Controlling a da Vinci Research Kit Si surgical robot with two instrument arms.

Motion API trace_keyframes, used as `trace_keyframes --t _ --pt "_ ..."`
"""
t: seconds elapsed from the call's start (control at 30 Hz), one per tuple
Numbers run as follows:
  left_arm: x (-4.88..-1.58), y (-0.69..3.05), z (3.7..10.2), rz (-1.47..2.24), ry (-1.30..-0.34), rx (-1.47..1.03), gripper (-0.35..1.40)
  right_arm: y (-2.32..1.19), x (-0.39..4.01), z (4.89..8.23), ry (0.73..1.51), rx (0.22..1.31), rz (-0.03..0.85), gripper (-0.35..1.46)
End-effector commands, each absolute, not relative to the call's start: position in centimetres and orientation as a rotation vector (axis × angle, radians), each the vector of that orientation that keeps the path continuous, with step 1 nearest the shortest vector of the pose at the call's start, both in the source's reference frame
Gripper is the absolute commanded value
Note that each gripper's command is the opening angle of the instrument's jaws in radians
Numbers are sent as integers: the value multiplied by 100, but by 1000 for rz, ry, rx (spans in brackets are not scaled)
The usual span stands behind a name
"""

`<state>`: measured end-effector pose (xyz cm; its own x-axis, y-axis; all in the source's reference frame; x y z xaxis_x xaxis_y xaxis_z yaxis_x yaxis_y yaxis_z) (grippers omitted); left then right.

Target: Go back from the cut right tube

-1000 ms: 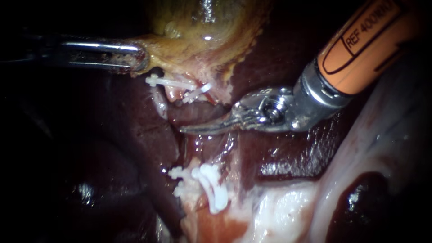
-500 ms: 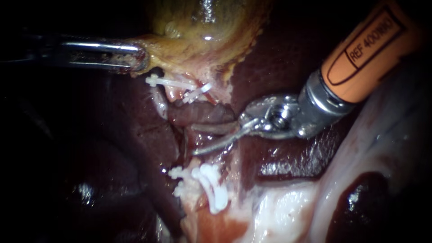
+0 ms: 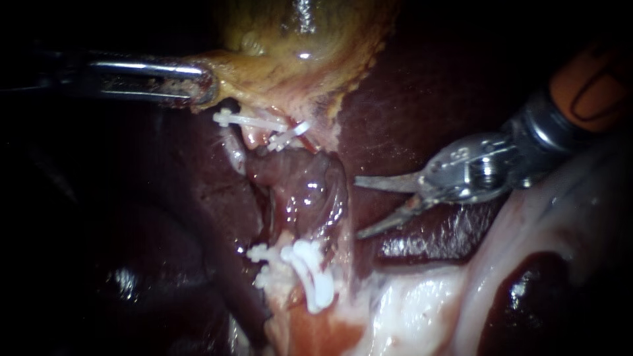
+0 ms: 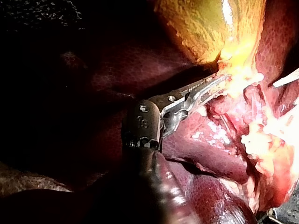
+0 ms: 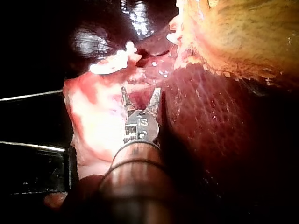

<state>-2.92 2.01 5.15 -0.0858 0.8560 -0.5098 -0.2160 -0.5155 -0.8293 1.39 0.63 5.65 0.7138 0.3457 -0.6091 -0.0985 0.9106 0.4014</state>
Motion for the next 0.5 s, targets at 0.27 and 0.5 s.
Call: trace_keyframes --t 0.27,0.5 --pt "-300 199 525 1716 -732 -1389 -35 67 116 559 725 304 281 145" --pt "-322 189 556 1729 -713 -1403 -35 69 113 557 725 301 281 145"
